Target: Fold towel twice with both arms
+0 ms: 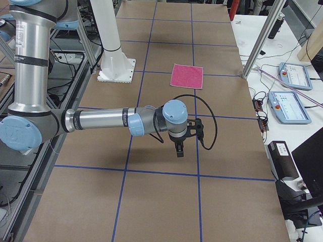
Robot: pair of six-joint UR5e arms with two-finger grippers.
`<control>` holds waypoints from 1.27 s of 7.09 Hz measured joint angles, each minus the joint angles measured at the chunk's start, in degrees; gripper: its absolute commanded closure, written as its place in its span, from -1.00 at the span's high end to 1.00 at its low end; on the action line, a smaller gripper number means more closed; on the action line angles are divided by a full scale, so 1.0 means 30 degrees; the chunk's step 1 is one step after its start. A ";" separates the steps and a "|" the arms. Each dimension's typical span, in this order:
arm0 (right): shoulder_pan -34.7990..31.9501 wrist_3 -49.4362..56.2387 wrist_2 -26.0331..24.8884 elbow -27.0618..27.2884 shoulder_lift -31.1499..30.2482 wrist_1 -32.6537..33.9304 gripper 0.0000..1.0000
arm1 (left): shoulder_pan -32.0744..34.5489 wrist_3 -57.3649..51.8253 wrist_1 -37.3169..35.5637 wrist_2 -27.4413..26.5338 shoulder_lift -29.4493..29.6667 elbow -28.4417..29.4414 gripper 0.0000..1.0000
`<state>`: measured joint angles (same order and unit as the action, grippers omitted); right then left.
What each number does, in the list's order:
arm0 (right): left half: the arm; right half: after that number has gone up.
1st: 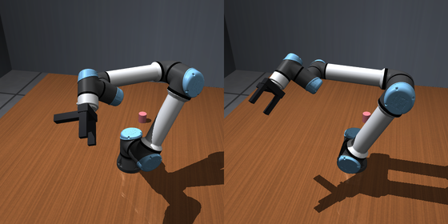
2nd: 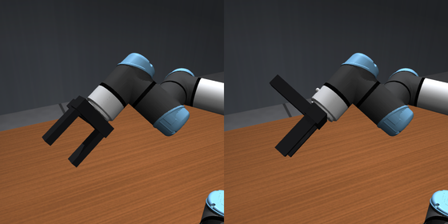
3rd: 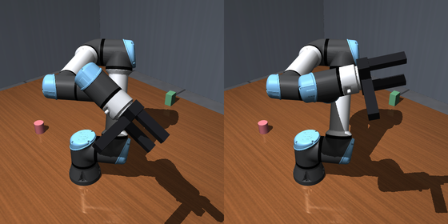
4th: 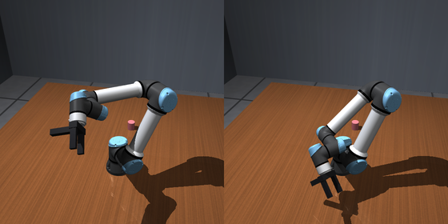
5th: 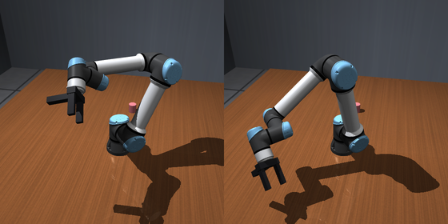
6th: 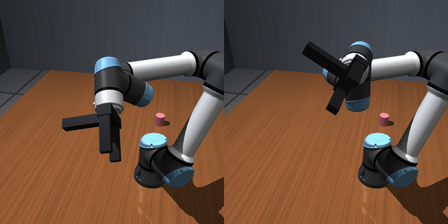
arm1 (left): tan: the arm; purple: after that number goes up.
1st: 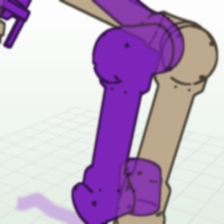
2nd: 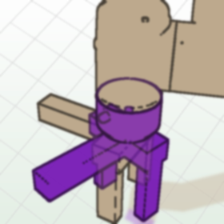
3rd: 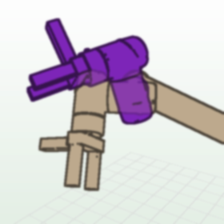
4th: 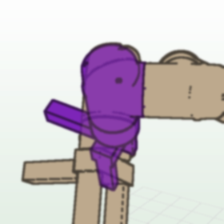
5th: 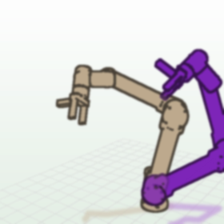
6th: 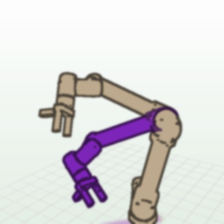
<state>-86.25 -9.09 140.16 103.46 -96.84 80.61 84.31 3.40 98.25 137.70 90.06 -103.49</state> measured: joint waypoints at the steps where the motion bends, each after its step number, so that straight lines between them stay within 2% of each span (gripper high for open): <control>1: 0.0849 -0.1960 -0.0137 0.0434 0.0242 -0.0138 0.99 | -0.1116 0.2336 0.1080 0.0014 0.0215 -0.0141 1.00; 3: 0.2630 -0.6221 -0.0481 0.1810 0.0820 -0.0202 0.99 | -0.3212 0.8276 0.2933 0.0002 0.1154 -0.0338 1.00; 6: 0.4842 -1.1860 -0.1024 0.3041 0.1808 -0.0851 0.98 | -0.6195 1.6710 0.3405 -0.0138 0.3079 -0.1100 1.00; 7: 0.6139 -1.4822 -0.1966 0.3143 0.2209 -0.2033 0.97 | -0.7492 1.9072 0.3414 -0.0433 0.3913 -0.1221 1.00; 9: 0.9216 -2.0567 -0.4594 0.3145 0.3252 -0.3836 0.96 | -1.0557 2.2712 0.3430 -0.2411 0.5539 -0.1146 1.00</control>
<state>-58.60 -70.79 126.37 112.90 -87.08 69.11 52.64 71.53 108.54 130.47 106.67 -106.93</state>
